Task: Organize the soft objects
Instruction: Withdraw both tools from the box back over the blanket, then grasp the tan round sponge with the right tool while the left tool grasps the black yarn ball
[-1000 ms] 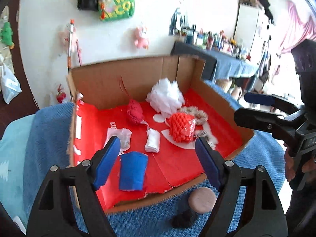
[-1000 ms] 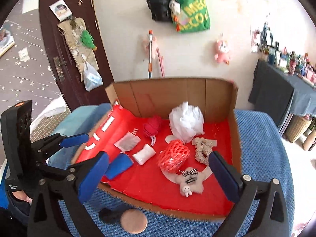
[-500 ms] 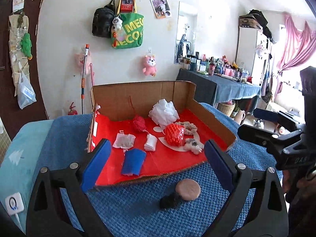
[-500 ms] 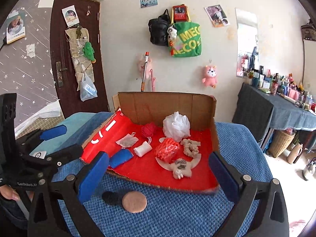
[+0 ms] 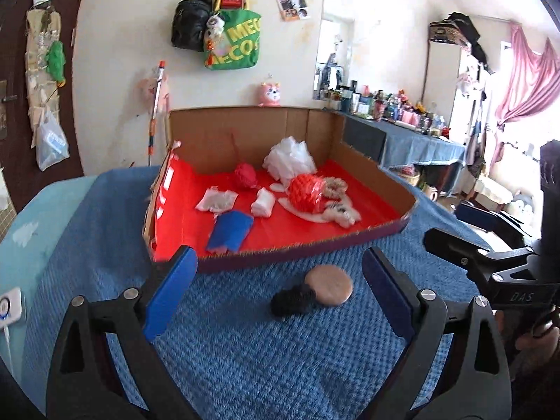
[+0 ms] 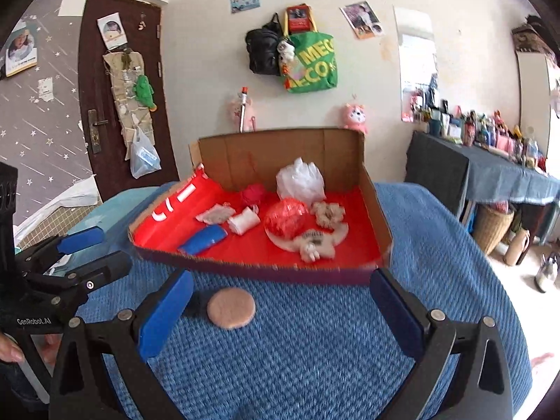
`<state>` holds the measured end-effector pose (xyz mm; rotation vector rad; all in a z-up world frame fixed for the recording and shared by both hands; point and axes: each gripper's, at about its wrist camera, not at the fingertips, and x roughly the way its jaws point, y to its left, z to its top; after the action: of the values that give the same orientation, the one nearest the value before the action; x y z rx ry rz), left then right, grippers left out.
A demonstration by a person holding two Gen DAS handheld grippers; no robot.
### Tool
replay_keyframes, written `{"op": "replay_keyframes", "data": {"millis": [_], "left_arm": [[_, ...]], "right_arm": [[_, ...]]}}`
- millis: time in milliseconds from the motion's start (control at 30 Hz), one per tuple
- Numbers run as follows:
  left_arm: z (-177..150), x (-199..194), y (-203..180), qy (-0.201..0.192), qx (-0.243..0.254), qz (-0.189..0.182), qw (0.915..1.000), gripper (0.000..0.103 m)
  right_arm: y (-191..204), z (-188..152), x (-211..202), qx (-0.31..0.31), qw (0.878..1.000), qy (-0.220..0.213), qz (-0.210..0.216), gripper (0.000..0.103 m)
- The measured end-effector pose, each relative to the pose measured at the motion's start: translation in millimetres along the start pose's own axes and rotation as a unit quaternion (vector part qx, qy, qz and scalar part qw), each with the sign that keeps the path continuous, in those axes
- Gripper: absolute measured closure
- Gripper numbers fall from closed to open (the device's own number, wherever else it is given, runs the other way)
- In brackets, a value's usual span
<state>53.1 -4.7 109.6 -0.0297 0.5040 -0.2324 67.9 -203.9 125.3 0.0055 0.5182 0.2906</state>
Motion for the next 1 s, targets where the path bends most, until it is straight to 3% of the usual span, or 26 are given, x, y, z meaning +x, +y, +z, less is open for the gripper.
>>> {"op": "replay_keyframes", "data": {"millis": [100, 367, 633, 800, 1000], "left_arm": [[-11.6, 1.6, -0.9, 0.001, 0.006, 0.016, 0.9998, 0.007], [-39.3, 17.2, 2.7, 0.039, -0.007, 0.018, 0.9991, 0.007], [-48.8, 28.8, 3.4, 0.066, -0.008, 0.014, 0.9977, 0.007], [-42.8, 38.7, 7.8, 0.086, -0.002, 0.002, 0.9963, 0.007], [-30.7, 56.1, 11.0, 0.117, 0.029, -0.029, 0.9922, 0.007]], "right_arm": [[-5.2, -15.5, 5.0, 0.011, 1.000, 0.010, -0.006, 0.000], [-13.8, -45.7, 19.6, 0.027, 0.999, 0.041, -0.012, 0.000], [-14.3, -53.6, 30.1, 0.027, 0.998, 0.062, -0.003, 0.000], [-15.7, -47.5, 41.7, 0.022, 0.996, 0.082, 0.028, 0.000], [-9.1, -36.3, 67.3, -0.017, 0.985, 0.133, 0.105, 0.000]]}}
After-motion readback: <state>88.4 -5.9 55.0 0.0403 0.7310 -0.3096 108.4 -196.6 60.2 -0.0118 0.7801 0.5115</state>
